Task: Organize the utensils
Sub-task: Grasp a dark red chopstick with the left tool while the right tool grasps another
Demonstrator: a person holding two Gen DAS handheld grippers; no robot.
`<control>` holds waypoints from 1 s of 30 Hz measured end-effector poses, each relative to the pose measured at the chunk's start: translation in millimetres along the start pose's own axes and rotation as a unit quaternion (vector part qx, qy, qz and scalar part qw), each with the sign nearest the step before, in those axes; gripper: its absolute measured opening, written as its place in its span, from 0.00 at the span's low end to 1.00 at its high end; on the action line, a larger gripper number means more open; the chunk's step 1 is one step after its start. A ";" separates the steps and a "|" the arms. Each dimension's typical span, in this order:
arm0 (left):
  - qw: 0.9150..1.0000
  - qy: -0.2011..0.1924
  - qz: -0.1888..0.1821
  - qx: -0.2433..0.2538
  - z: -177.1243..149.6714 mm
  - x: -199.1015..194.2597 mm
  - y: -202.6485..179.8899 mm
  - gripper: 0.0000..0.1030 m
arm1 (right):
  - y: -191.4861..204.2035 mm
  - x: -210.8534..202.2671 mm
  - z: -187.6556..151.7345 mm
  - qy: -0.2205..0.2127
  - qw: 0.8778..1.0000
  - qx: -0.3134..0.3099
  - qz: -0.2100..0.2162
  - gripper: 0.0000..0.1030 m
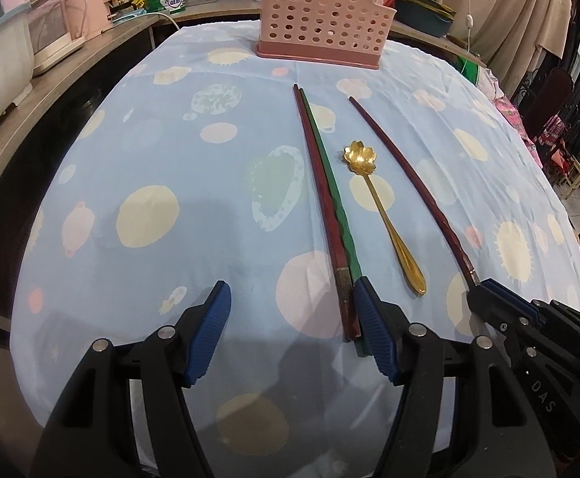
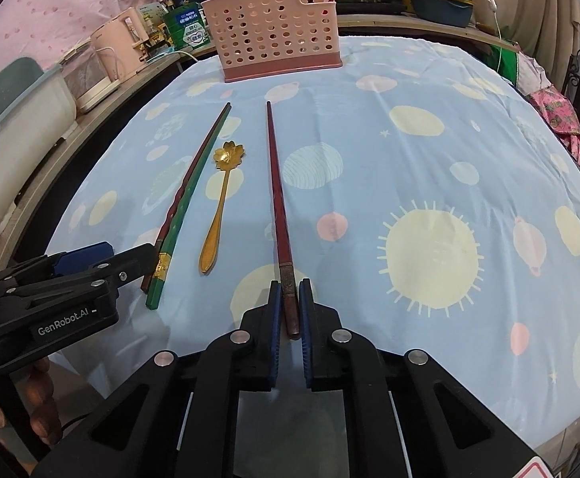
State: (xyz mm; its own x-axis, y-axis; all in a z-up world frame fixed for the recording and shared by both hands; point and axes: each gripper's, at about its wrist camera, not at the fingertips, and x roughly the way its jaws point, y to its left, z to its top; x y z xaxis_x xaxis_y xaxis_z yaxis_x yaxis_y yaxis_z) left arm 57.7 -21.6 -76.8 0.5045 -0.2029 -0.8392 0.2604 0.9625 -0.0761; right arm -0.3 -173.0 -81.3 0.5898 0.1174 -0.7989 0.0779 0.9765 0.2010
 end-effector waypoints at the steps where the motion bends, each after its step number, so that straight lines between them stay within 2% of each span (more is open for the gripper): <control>1: 1.000 -0.001 0.001 0.000 0.4 0.4 -0.3 0.60 | -0.2 0.2 -0.3 0.000 1.000 0.000 0.001 0.08; 11: 1.000 -0.006 0.005 -0.004 7.6 5.0 0.9 0.58 | -0.4 0.6 -0.1 0.000 1.000 0.000 0.001 0.08; 15: 1.000 -0.005 0.025 0.003 7.2 6.5 3.5 0.46 | -0.6 0.9 -0.2 0.000 1.000 0.001 0.002 0.08; 24: 1.000 -0.007 0.026 0.006 6.7 6.1 2.4 0.46 | -0.6 0.9 0.1 0.000 1.000 0.001 0.002 0.08; 26: 1.000 -0.008 0.025 0.009 6.0 5.4 1.0 0.42 | -0.5 1.0 0.0 0.000 1.000 0.001 0.002 0.08; 30: 1.000 -0.009 0.019 0.014 5.6 4.7 -1.2 0.28 | -0.5 1.0 -0.2 0.000 1.000 0.001 0.002 0.08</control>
State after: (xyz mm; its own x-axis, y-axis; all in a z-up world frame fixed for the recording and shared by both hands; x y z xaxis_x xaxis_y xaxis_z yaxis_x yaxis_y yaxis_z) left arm 64.3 -24.7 -77.6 0.5295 -0.1690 -0.8313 0.2635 0.9643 -0.0283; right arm 0.1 -173.4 -82.4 0.5904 0.1219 -0.7979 0.0766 0.9756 0.2057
